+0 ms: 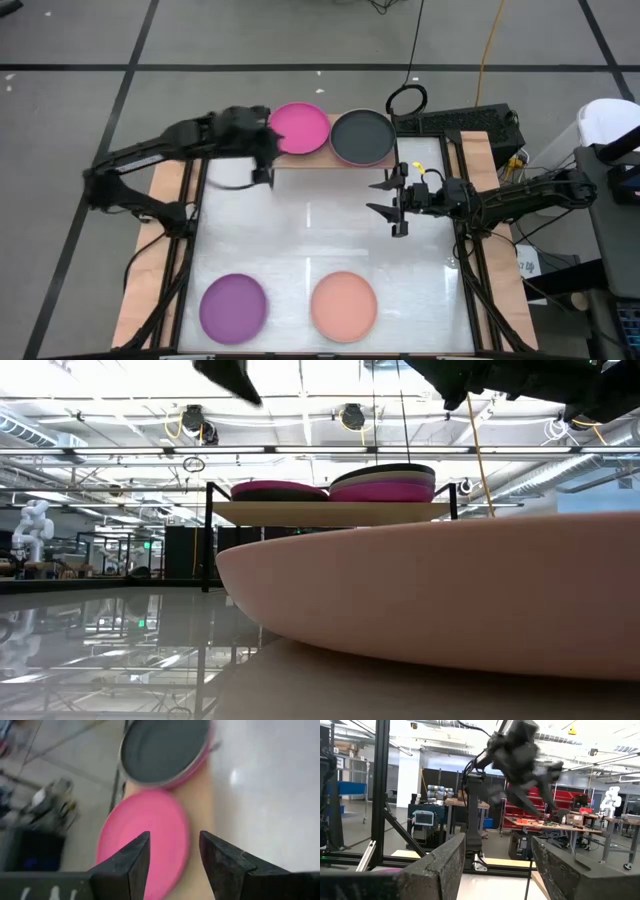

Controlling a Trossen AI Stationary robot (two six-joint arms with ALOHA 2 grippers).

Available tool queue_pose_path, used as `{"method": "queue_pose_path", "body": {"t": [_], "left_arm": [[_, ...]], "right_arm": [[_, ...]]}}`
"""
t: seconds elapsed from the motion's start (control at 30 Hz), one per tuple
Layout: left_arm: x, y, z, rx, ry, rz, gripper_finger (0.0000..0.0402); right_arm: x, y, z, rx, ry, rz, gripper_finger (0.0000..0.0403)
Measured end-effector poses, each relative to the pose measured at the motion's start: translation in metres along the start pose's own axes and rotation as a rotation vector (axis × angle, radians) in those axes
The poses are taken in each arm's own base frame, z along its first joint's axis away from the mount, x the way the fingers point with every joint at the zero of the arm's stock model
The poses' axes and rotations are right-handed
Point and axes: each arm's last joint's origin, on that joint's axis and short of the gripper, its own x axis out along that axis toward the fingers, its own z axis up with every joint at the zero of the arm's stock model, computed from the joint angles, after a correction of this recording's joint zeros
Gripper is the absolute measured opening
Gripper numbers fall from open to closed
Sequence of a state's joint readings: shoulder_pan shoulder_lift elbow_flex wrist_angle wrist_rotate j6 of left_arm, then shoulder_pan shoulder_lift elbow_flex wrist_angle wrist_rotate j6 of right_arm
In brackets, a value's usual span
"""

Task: Place and stack plates onto a shelf
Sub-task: Stack the light pink plate on top of the pink plate on the shelf

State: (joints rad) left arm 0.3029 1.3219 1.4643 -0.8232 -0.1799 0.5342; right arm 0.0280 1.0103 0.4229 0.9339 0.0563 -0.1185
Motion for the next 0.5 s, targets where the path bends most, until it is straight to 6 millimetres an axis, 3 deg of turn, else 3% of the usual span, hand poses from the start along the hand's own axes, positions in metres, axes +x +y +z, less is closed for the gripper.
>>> {"method": "queue_pose_path", "body": {"t": [0.1, 0.27, 0.5], "left_arm": [[-0.036, -0.008, -0.007, -0.041, -0.110, -0.065, 0.0176], [-0.068, -0.033, -0.050, -0.225, -0.257, -0.106, 0.0177], [-0.059, -0.090, -0.102, -0.409, -0.596, -0.217, 0.0177]], "right_arm": [[0.000, 0.000, 0.000, 0.001, 0.002, 0.001, 0.0210], [0.000, 0.000, -0.001, 0.041, 0.010, 0.005, 0.0210], [0.006, -0.001, -0.004, 0.068, 0.137, -0.067, 0.0210]]}}
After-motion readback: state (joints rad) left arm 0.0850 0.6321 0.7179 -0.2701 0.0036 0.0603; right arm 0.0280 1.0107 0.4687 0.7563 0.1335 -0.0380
